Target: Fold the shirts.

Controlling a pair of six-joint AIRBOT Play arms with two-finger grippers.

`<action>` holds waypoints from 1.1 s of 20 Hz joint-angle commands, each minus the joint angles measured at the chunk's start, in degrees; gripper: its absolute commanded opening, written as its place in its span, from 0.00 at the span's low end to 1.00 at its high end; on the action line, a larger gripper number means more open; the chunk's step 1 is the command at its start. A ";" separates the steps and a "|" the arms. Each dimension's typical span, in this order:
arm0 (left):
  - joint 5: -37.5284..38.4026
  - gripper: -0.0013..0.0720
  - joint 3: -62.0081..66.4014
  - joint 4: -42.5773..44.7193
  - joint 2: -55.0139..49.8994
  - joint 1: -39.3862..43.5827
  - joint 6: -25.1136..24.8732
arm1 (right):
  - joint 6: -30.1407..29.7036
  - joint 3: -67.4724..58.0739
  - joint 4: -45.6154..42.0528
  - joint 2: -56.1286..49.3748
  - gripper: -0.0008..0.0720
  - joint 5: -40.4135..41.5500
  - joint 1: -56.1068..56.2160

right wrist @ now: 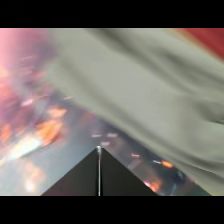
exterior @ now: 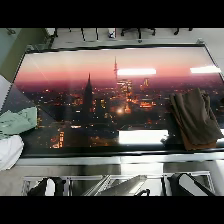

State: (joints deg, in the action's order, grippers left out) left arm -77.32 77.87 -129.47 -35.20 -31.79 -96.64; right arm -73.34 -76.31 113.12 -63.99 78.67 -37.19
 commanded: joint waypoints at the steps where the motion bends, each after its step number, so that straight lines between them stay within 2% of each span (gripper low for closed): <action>1: -2.62 0.05 -0.42 -2.49 -0.81 2.58 0.26 | -8.48 -0.98 6.54 1.64 0.03 -2.56 7.96; 4: 0.44 0.05 -8.41 -2.45 3.61 11.93 2.84 | -11.10 3.58 6.51 5.79 0.03 -5.66 20.20; 9: 11.91 0.05 -34.49 -2.05 14.95 35.74 10.67 | -11.56 19.26 6.49 17.03 0.03 -11.74 40.59; 13: 28.24 0.05 -50.21 -1.99 20.96 55.04 17.81 | -11.52 31.34 6.54 23.74 0.03 -18.34 51.39; 16: 39.17 0.05 -54.27 -0.59 20.98 65.00 19.71 | -11.52 33.20 6.71 24.00 0.03 -17.73 53.66; 20: 40.70 0.05 -52.26 -0.15 12.57 71.08 19.50 | -11.50 33.20 7.17 23.96 0.03 -15.56 53.70; 22: 40.54 0.05 -49.11 3.78 7.56 72.61 19.52 | -11.52 33.20 7.15 23.96 0.03 -15.56 53.70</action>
State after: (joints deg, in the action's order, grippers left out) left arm -39.33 26.63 -129.27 -22.02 36.95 -77.65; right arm -84.95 -43.59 120.11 -40.25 62.87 15.94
